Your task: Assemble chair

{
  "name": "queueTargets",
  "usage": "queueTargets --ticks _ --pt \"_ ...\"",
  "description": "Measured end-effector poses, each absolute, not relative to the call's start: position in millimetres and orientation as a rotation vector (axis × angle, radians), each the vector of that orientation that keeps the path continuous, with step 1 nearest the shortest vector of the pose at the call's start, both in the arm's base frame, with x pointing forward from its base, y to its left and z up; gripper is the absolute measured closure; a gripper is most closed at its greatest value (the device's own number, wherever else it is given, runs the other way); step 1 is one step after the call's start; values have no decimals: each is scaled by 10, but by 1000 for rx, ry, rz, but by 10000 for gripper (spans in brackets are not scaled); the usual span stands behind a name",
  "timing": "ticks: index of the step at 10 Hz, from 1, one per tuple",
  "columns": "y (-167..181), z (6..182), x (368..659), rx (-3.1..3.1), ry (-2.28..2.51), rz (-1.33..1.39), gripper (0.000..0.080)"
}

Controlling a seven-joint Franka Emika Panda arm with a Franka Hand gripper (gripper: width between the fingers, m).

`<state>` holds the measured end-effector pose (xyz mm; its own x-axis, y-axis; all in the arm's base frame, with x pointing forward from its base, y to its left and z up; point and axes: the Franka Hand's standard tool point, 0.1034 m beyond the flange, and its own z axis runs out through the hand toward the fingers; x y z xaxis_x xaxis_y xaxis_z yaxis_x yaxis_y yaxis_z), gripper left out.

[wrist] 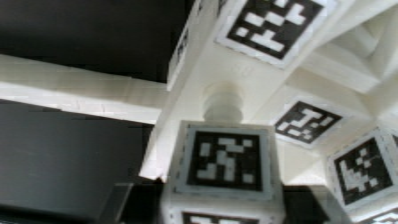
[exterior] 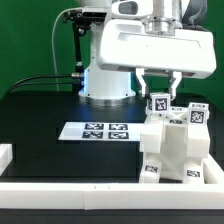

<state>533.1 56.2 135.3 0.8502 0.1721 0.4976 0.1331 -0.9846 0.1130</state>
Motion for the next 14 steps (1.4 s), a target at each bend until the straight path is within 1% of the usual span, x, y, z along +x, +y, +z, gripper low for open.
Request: queueTargets --ticks 2,4,5,8,14 --pt "570 1355 5323 2956 235 796 517" --pt "698 1376 5236 3008 183 724 517" --pt "741 1352 5199 3011 187 719 517" --pt "627 1230 5151 2977 209 731 517" --pt "619 1199 5141 2972 224 722 516"
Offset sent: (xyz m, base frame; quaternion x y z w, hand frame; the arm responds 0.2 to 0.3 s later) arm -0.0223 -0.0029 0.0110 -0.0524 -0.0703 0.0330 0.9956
